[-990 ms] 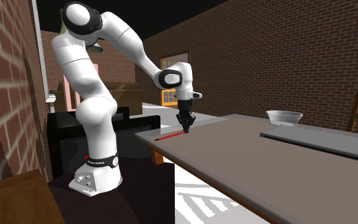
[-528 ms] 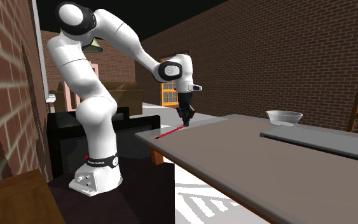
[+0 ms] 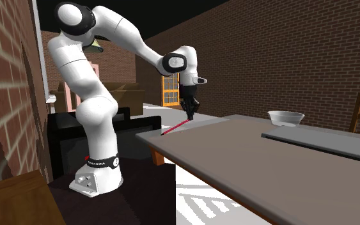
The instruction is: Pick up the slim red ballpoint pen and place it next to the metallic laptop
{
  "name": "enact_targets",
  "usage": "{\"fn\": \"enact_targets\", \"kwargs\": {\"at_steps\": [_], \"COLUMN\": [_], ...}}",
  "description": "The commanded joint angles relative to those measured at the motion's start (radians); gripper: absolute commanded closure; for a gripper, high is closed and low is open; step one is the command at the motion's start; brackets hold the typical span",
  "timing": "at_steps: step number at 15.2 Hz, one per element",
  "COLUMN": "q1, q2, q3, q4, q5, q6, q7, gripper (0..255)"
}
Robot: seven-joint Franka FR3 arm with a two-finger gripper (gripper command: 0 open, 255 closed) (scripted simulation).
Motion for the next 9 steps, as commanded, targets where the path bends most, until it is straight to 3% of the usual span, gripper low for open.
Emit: {"fn": "enact_targets", "kwargs": {"at_steps": [1, 9], "q1": [-0.023, -0.101], "q2": [0.053, 0.310], "q3": [-0.018, -0.081], "q4": [0.039, 0.284], "q5": [-0.020, -0.094], "q6": [0.012, 0.020], "q7": [-0.026, -0.113], "gripper": [255, 255]}}
